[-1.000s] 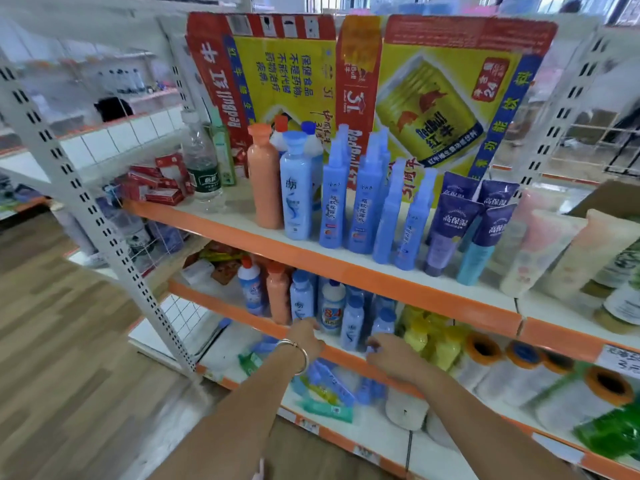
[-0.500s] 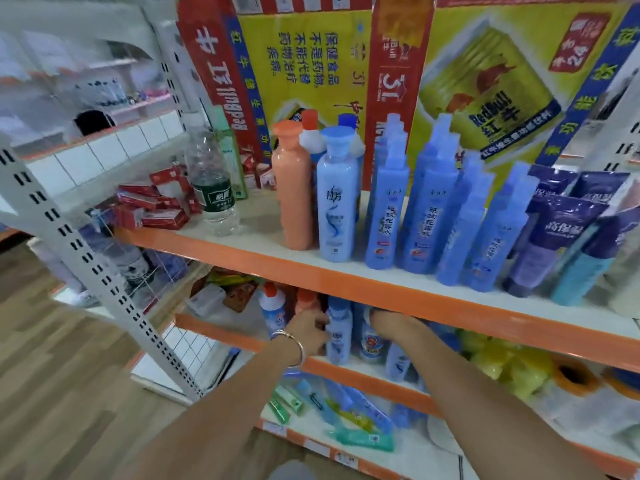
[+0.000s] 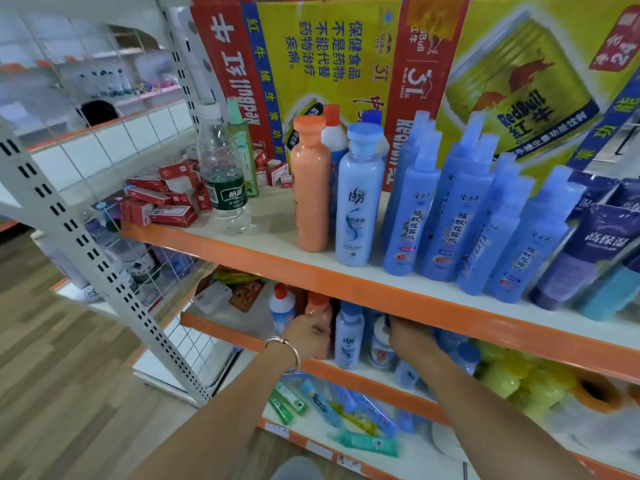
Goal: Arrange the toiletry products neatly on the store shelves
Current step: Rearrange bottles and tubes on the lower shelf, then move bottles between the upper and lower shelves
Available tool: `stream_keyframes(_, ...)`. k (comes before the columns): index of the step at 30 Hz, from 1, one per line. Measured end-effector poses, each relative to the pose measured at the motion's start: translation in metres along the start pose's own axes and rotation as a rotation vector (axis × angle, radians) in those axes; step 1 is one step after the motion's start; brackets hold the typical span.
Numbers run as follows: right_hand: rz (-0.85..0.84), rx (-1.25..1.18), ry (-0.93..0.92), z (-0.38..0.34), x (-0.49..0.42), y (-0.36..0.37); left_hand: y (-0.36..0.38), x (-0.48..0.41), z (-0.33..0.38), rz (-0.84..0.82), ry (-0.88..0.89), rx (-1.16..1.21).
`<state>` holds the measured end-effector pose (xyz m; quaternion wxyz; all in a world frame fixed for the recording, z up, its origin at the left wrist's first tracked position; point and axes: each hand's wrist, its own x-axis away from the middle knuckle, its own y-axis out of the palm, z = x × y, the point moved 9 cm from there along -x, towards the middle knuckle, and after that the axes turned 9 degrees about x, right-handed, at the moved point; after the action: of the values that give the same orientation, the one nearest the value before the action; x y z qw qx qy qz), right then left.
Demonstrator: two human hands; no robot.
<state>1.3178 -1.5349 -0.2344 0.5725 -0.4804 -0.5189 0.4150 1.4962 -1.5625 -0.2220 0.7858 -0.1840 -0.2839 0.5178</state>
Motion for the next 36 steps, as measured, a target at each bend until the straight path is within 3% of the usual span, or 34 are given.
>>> stream_keyframes(3,0.092,-0.077,-0.030,0.000,0.009,0.007,0.003,0.003,-0.001,0.020,-0.030,0.014)
stream_keyframes(12,0.099,-0.126,-0.158,-0.010,0.080,-0.012,0.020,0.042,0.010,0.020,-0.029,0.036)
stream_keyframes(18,0.145,-0.249,-0.219,-0.009,0.122,-0.075,-0.057,0.074,0.095,0.440,0.121,0.309)
stream_keyframes(22,0.201,-0.253,-0.230,-0.008,0.141,-0.136,-0.104,0.057,0.167,0.586,0.256,0.193)
stream_keyframes(28,0.292,-0.259,-0.253,-0.019,0.154,-0.220,-0.120,0.013,0.191,0.572,0.184,0.122)
stream_keyframes(36,0.398,-0.260,-0.090,-0.026,0.145,-0.290,-0.104,-0.015,0.180,0.366,0.163,0.165)
